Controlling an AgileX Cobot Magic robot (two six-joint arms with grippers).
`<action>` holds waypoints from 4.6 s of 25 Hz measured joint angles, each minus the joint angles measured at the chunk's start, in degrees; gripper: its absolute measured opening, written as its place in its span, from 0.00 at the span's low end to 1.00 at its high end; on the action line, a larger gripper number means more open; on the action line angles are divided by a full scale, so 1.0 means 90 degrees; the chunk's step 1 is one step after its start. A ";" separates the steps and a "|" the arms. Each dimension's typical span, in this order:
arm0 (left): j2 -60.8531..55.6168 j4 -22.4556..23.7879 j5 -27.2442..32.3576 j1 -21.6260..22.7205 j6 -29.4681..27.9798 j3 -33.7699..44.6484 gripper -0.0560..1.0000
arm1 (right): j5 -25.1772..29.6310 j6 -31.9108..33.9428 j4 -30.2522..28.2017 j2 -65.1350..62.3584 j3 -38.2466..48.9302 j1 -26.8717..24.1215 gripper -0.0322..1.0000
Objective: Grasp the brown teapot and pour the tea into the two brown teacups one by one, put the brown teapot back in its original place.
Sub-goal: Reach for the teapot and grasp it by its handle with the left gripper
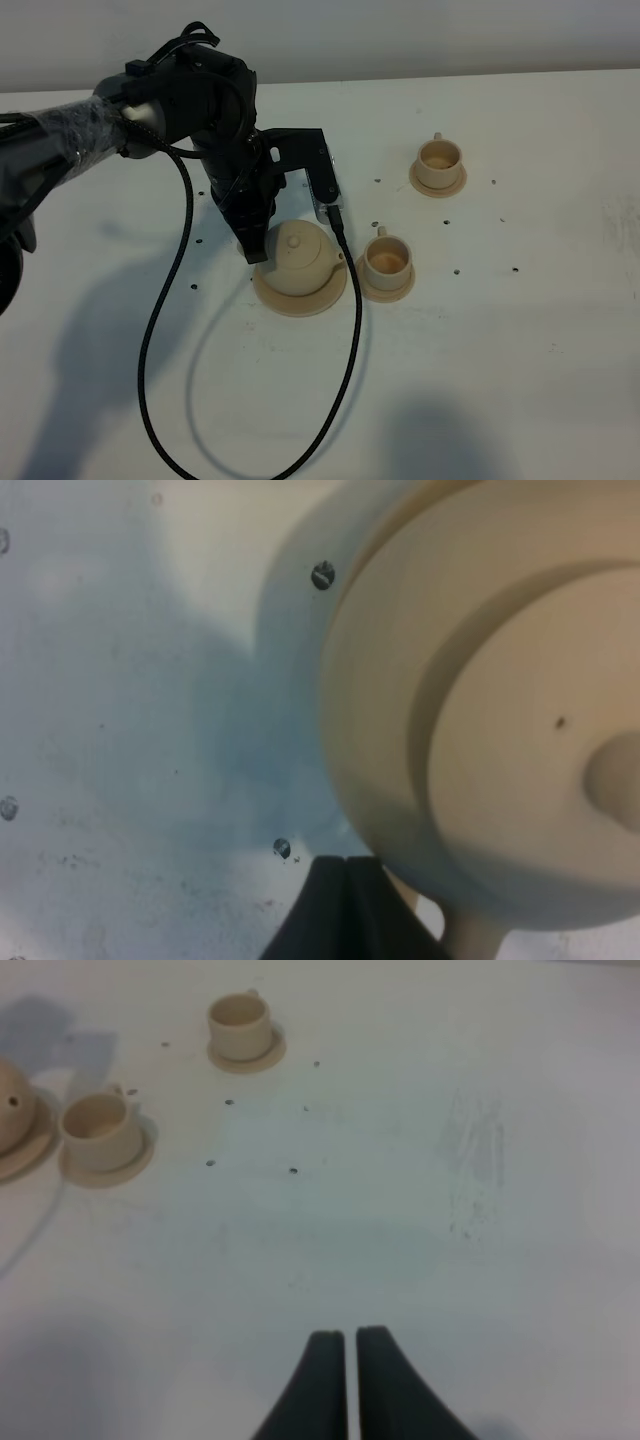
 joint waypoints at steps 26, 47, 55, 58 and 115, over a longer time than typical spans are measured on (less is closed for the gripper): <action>-0.0772 -0.0034 0.0166 0.0161 -0.0036 -0.0119 0.02 | 0.0000 0.0000 0.0000 0.0000 0.0000 0.0000 0.06; -0.0957 -0.0106 0.0958 0.0033 0.0747 -0.0124 0.35 | 0.0000 0.0000 0.0000 0.0000 0.0000 0.0000 0.06; -0.0745 0.0068 0.0952 -0.0055 0.0850 -0.0124 0.35 | 0.0000 0.0000 0.0000 0.0000 0.0000 0.0000 0.06; -0.0629 0.0184 0.0952 -0.0138 0.0850 -0.0124 0.35 | 0.0000 0.0000 0.0000 0.0000 0.0000 0.0000 0.06; 0.0030 0.1210 0.1083 -0.0507 0.0417 -0.0124 0.44 | 0.0000 0.0000 0.0000 0.0000 0.0000 0.0000 0.06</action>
